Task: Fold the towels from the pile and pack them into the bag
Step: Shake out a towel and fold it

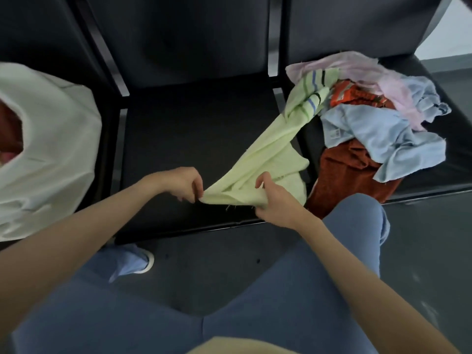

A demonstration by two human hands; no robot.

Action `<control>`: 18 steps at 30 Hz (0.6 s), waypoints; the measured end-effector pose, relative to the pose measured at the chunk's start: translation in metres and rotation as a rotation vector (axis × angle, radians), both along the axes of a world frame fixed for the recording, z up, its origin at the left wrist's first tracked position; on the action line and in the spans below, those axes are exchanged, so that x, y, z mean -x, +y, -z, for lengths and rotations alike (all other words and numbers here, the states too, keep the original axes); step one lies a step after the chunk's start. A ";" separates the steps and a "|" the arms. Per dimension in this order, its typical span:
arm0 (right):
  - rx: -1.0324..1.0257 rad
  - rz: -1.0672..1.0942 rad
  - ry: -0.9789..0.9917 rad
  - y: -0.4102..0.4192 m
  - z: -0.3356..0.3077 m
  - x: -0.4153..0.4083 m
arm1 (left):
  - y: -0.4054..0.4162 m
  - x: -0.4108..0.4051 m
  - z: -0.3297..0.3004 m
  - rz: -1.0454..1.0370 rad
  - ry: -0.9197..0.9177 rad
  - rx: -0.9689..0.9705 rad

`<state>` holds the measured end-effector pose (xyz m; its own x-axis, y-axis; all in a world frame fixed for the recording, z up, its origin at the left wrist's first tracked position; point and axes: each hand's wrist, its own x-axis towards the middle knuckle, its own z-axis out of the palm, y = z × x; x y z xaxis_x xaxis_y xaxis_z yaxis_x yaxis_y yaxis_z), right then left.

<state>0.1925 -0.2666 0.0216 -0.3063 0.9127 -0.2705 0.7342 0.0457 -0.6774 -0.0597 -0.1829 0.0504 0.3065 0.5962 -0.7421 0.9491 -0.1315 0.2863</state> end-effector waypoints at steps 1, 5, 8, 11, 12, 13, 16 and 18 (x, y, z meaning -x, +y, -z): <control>-0.008 0.027 0.018 0.002 0.002 -0.003 | 0.007 -0.008 0.000 0.019 0.032 -0.005; -0.086 0.185 0.111 0.009 0.008 -0.019 | 0.036 -0.052 0.013 -0.134 -0.150 -0.315; -0.099 0.297 0.196 0.010 0.014 -0.028 | 0.048 -0.094 0.029 -0.197 -0.313 -0.477; -0.149 0.394 0.188 0.011 0.018 -0.039 | 0.055 -0.124 0.048 -0.165 -0.300 -0.536; -0.153 0.421 0.181 0.012 0.017 -0.042 | 0.056 -0.128 0.054 -0.156 -0.293 -0.540; -0.142 0.444 0.183 0.013 0.016 -0.044 | 0.056 -0.130 0.059 -0.158 -0.301 -0.545; -0.035 0.535 0.316 0.019 0.008 -0.046 | 0.051 -0.122 0.062 -0.255 -0.409 -0.606; 0.082 0.647 0.454 0.025 0.001 -0.045 | 0.042 -0.108 0.057 -0.390 -0.487 -0.662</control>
<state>0.2376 -0.2420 0.0207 0.1813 0.9296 -0.3208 0.2492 -0.3590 -0.8995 0.0482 -0.1405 -0.0061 0.1833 0.9817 -0.0521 0.7545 -0.1065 0.6476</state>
